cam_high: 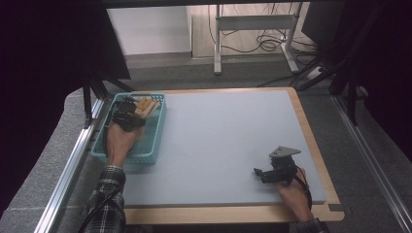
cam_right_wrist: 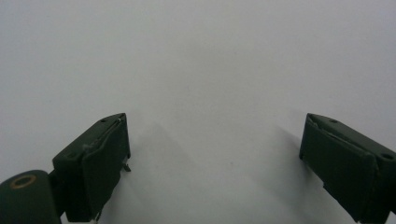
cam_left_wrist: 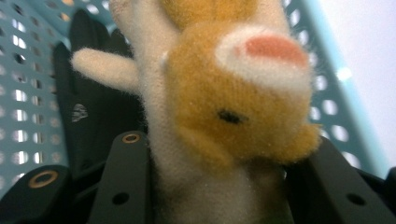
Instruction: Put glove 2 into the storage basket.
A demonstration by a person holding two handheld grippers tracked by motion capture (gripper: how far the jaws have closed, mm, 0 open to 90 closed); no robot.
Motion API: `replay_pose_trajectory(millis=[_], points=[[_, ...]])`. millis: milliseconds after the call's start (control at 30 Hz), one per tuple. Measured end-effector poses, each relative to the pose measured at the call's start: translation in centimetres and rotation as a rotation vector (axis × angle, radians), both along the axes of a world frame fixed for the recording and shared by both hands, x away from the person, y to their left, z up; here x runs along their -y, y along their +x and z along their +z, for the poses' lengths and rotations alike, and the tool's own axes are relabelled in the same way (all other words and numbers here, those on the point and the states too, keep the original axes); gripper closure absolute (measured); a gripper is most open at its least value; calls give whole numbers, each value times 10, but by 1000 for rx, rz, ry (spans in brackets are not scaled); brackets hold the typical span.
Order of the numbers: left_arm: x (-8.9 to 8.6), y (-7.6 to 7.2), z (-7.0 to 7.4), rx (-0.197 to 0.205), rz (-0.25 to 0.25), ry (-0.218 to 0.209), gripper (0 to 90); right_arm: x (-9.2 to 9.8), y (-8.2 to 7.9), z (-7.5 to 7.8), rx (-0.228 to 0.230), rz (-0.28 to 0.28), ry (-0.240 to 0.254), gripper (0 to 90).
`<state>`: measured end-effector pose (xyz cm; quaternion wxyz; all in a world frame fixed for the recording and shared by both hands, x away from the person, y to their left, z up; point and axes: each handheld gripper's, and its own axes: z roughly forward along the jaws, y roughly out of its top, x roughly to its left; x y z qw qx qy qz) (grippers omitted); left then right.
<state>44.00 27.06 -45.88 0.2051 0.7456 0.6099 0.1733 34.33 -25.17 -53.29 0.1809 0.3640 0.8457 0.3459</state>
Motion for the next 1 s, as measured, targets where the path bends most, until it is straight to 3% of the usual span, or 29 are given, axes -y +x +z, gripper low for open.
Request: replay_pose_trajectory(millis=[367, 467, 533, 667, 767, 933, 1000], points=[[12, 28, -37, -125, -34, -13, 509, 0, 0, 0, 1, 0, 0, 80], [12, 31, -46, -187, -56, -36, 402, 0, 0, 0, 0, 1, -1, 80], [9, 32, -47, -204, -51, -35, 284, 0, 0, 0, 0, 1, -1, 80], [0, 29, -39, -198, -46, -114, 176, 0, 0, 0, 0, 1, -1, 80], [-3, 23, -26, -167, -61, -131, 112, 0, 0, 0, 1, 1, -1, 80], [-8, 11, 2, -79, -80, -141, 103, 0, 0, 0, 1, 1, -2, 80], [-12, 6, 10, -42, -62, -109, 166, 0, 0, 0, 1, 1, -2, 80]])
